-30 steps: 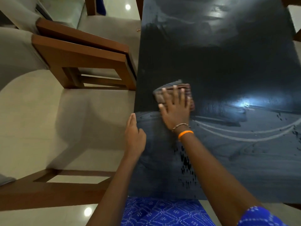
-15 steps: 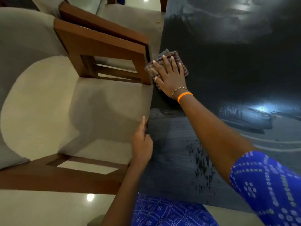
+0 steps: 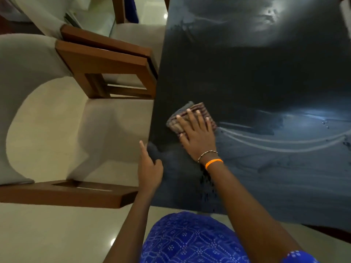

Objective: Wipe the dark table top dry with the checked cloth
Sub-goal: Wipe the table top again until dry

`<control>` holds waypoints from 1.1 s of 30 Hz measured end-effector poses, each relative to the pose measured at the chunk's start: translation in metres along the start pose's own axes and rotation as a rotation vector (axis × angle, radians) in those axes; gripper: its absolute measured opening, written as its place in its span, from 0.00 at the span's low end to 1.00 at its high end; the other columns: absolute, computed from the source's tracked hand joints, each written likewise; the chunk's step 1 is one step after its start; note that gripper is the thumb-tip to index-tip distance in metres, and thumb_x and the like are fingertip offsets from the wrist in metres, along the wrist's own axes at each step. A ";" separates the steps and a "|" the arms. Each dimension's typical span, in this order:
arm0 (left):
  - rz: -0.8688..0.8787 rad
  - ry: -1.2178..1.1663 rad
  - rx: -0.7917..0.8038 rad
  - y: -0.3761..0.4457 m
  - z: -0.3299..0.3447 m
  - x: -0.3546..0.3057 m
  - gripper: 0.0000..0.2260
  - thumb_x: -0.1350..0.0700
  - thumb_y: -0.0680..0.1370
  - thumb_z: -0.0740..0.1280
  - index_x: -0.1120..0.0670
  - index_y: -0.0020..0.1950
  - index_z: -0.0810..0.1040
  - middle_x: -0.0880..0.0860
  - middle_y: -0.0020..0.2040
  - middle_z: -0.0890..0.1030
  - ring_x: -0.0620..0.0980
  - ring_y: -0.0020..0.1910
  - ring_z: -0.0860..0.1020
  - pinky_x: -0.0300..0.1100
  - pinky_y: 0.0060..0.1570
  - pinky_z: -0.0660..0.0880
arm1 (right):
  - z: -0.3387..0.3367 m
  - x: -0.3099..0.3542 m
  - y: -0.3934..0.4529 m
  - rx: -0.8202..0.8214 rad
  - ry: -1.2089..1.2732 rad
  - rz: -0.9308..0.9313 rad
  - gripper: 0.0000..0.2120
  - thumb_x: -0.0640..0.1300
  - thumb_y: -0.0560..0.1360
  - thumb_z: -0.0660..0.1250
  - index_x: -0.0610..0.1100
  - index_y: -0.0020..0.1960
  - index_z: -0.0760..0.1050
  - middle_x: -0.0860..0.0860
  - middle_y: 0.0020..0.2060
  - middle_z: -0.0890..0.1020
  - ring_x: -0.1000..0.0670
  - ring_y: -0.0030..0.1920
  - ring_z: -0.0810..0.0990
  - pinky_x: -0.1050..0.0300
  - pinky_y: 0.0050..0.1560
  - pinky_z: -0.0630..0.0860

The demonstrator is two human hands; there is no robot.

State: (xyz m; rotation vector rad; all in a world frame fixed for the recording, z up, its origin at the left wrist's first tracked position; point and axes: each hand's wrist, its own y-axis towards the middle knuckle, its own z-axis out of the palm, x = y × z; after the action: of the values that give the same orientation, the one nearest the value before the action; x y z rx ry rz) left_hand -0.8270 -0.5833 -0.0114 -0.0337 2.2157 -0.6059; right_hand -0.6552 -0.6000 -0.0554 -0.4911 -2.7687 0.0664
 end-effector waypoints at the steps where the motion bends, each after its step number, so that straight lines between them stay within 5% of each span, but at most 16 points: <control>1: 0.003 0.026 0.005 -0.005 0.003 0.001 0.34 0.65 0.76 0.60 0.54 0.76 0.45 0.54 0.76 0.56 0.52 0.74 0.57 0.37 0.66 0.54 | -0.006 -0.021 -0.011 -0.030 -0.005 0.066 0.27 0.52 0.77 0.57 0.57 0.74 0.55 0.49 0.77 0.54 0.43 0.77 0.50 0.45 0.74 0.44; 8: -0.071 0.018 0.032 -0.016 0.008 0.007 0.34 0.62 0.76 0.61 0.54 0.76 0.46 0.55 0.77 0.56 0.55 0.74 0.56 0.52 0.73 0.57 | -0.044 -0.158 -0.088 -0.158 -0.059 0.519 0.27 0.49 0.78 0.59 0.54 0.75 0.56 0.47 0.77 0.54 0.40 0.76 0.52 0.39 0.74 0.48; 13: -0.054 0.000 0.059 -0.012 -0.004 0.011 0.31 0.62 0.76 0.60 0.53 0.76 0.51 0.53 0.75 0.60 0.54 0.73 0.60 0.50 0.69 0.61 | -0.038 -0.145 -0.093 -0.210 0.003 0.729 0.28 0.48 0.77 0.59 0.52 0.75 0.54 0.45 0.77 0.52 0.39 0.76 0.49 0.37 0.74 0.45; 21: -0.078 -0.172 0.235 0.005 -0.031 0.025 0.29 0.65 0.75 0.57 0.52 0.75 0.57 0.50 0.69 0.69 0.45 0.58 0.72 0.36 0.50 0.71 | 0.010 0.041 -0.011 -0.038 -0.001 0.314 0.28 0.53 0.78 0.54 0.54 0.76 0.50 0.45 0.77 0.49 0.40 0.76 0.45 0.38 0.73 0.42; 25: -0.066 -0.250 0.291 0.006 -0.043 0.033 0.27 0.70 0.71 0.55 0.53 0.67 0.70 0.52 0.56 0.79 0.39 0.44 0.75 0.33 0.37 0.72 | 0.035 0.115 0.002 0.062 -0.002 0.062 0.27 0.52 0.78 0.55 0.54 0.75 0.52 0.47 0.77 0.50 0.42 0.77 0.46 0.41 0.73 0.42; 28: -0.069 -0.270 0.303 0.002 -0.050 0.038 0.22 0.70 0.73 0.54 0.49 0.58 0.75 0.49 0.50 0.80 0.35 0.41 0.78 0.26 0.32 0.72 | 0.041 0.119 -0.012 0.054 0.004 -0.043 0.26 0.51 0.77 0.55 0.55 0.75 0.55 0.48 0.77 0.53 0.43 0.77 0.50 0.43 0.74 0.43; 33: -0.079 -0.255 0.308 0.002 -0.046 0.045 0.23 0.66 0.77 0.53 0.49 0.69 0.68 0.45 0.58 0.75 0.34 0.45 0.74 0.30 0.38 0.73 | 0.022 0.041 -0.044 -0.057 -0.041 0.153 0.28 0.52 0.75 0.54 0.55 0.75 0.55 0.49 0.76 0.56 0.44 0.76 0.52 0.43 0.73 0.47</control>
State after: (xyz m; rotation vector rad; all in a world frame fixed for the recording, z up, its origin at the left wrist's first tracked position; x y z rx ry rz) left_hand -0.8899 -0.5727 -0.0188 -0.0370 1.8633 -0.9280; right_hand -0.7132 -0.6274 -0.0591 -0.7238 -2.7745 0.0339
